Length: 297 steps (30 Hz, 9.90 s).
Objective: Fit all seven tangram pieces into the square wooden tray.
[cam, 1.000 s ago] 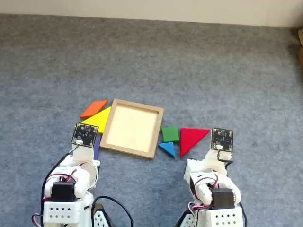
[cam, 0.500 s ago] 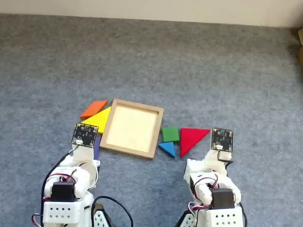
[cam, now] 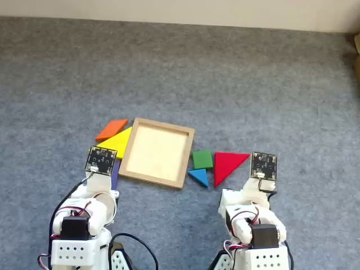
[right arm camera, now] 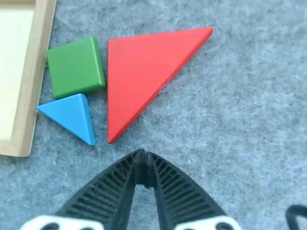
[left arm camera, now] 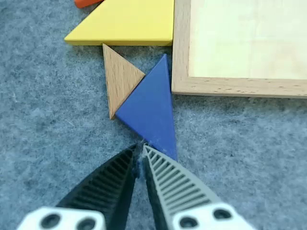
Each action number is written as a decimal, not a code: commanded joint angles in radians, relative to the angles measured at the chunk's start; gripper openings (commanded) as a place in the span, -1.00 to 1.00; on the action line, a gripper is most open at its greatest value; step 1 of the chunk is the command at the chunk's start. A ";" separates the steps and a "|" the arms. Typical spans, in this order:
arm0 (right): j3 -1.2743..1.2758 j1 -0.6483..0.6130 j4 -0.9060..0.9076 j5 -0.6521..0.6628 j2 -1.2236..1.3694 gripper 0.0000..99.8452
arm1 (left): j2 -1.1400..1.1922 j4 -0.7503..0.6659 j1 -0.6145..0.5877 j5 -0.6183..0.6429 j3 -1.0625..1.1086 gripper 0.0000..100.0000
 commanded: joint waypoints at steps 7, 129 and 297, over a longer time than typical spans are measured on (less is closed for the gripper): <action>0.147 -0.005 0.001 -0.006 -0.013 -0.99 | -0.045 0.006 -0.015 0.006 0.018 -0.99; -1.159 -0.073 -0.363 -0.643 1.902 -0.38 | -0.058 0.009 -0.019 0.006 0.019 -0.99; -1.040 -0.133 -0.228 0.241 1.785 -0.42 | -0.056 0.009 -0.010 0.006 0.019 -0.99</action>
